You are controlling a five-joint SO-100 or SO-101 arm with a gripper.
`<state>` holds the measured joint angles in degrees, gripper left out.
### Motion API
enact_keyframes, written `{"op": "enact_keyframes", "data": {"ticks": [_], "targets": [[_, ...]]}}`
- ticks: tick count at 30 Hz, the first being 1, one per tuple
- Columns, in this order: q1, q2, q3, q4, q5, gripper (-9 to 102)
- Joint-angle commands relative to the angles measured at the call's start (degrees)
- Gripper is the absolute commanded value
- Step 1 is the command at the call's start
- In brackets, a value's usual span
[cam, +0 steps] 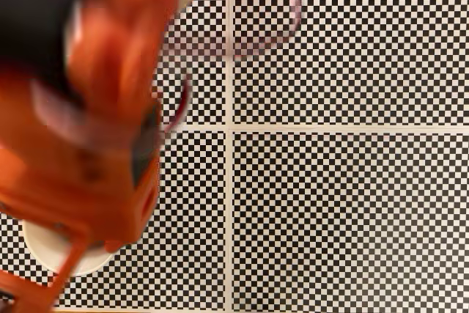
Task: Grasp basketball and place into cup.
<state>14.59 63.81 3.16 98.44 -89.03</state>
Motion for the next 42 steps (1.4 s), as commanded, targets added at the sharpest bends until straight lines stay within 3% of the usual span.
{"op": "enact_keyframes", "data": {"ticks": [1,12,17,35,42], "targets": [[-1.14,6.86,3.6,0.62,0.0,25],[-1.67,30.23,30.32,0.53,-5.89,2],[-1.32,38.67,39.46,0.53,-10.37,0],[-6.15,69.26,76.38,-0.44,-10.37,0],[-10.11,87.63,99.58,-10.02,-8.96,0]]}}
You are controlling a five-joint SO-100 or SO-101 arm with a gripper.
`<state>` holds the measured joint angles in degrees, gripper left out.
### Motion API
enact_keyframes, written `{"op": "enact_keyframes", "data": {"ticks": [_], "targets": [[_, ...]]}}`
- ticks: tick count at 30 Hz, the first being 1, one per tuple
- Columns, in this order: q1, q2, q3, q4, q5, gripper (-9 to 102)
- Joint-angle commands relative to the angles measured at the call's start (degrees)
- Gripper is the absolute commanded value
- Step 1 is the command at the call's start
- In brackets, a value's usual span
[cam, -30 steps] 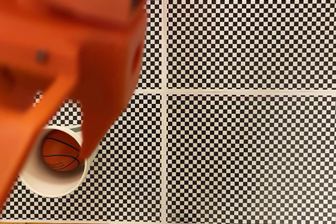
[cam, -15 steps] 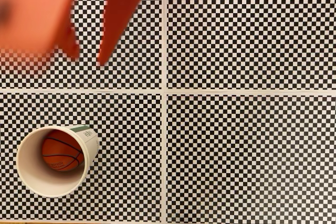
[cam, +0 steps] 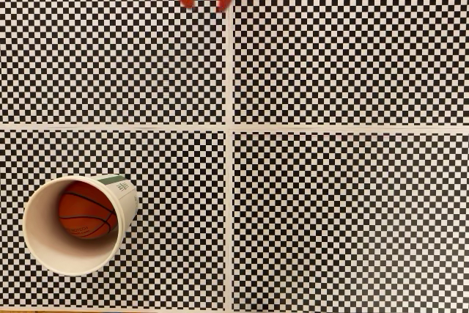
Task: Grasp basketball and place into cup.
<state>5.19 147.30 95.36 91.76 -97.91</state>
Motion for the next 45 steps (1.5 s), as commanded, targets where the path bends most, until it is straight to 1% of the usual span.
{"op": "enact_keyframes", "data": {"ticks": [1,6,11,15,17,21,24,33,40,45], "targets": [[-0.44,6.06,9.84,-3.87,-0.79,0],[1.05,18.46,25.05,-12.39,-1.93,0],[1.23,21.88,30.67,-17.93,-1.23,0],[0.79,26.98,37.71,-24.52,-0.88,0],[0.7,27.25,39.73,-26.02,-0.97,0],[1.05,34.63,47.99,-30.5,-0.88,0],[1.58,38.85,53.17,-32.17,-1.93,0],[0.44,41.13,58.18,-36.47,-0.44,0],[-2.99,41.13,65.04,-44.74,2.11,1],[-3.08,41.13,71.1,-45.44,1.67,1]]}}
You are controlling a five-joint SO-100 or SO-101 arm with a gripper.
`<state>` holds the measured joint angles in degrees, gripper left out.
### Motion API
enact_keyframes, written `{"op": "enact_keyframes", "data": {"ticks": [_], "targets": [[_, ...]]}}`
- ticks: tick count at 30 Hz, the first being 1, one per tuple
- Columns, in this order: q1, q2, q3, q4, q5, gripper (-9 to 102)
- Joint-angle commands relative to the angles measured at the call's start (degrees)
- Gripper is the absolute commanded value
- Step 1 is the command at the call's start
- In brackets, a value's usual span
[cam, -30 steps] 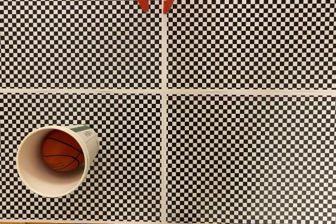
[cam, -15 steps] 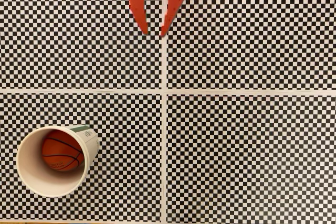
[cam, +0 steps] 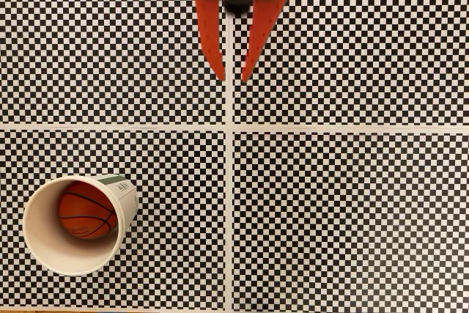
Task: Grasp basketball and place into cup.
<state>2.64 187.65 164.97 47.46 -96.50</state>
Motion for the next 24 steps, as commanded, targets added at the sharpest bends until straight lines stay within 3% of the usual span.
{"op": "enact_keyframes", "data": {"ticks": [1,15,24], "targets": [[-0.53,0.79,2.55,-1.14,0.0,1],[-1.93,0.79,14.24,-3.87,0.26,0],[-2.11,0.79,16.88,0.0,-1.85,0]]}}
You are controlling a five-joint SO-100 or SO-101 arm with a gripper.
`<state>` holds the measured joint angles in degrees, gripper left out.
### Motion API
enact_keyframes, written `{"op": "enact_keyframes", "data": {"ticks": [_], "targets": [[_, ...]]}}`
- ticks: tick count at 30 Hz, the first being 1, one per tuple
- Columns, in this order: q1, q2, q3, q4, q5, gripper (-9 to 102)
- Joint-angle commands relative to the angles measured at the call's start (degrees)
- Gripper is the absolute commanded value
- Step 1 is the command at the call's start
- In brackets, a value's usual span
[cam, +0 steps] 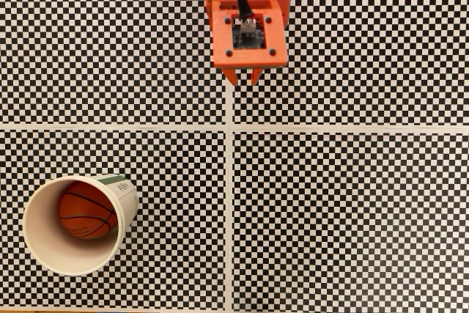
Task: Grasp basketball and place into cup.
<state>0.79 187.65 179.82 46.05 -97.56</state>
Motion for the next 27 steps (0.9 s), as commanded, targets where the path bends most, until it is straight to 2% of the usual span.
{"op": "enact_keyframes", "data": {"ticks": [1,9,22,27], "targets": [[-0.26,0.79,2.02,2.72,-1.14,0],[1.76,0.79,2.02,12.13,-5.54,0],[3.08,0.79,2.02,24.87,-3.16,0],[2.55,0.79,2.02,24.87,-3.16,0]]}}
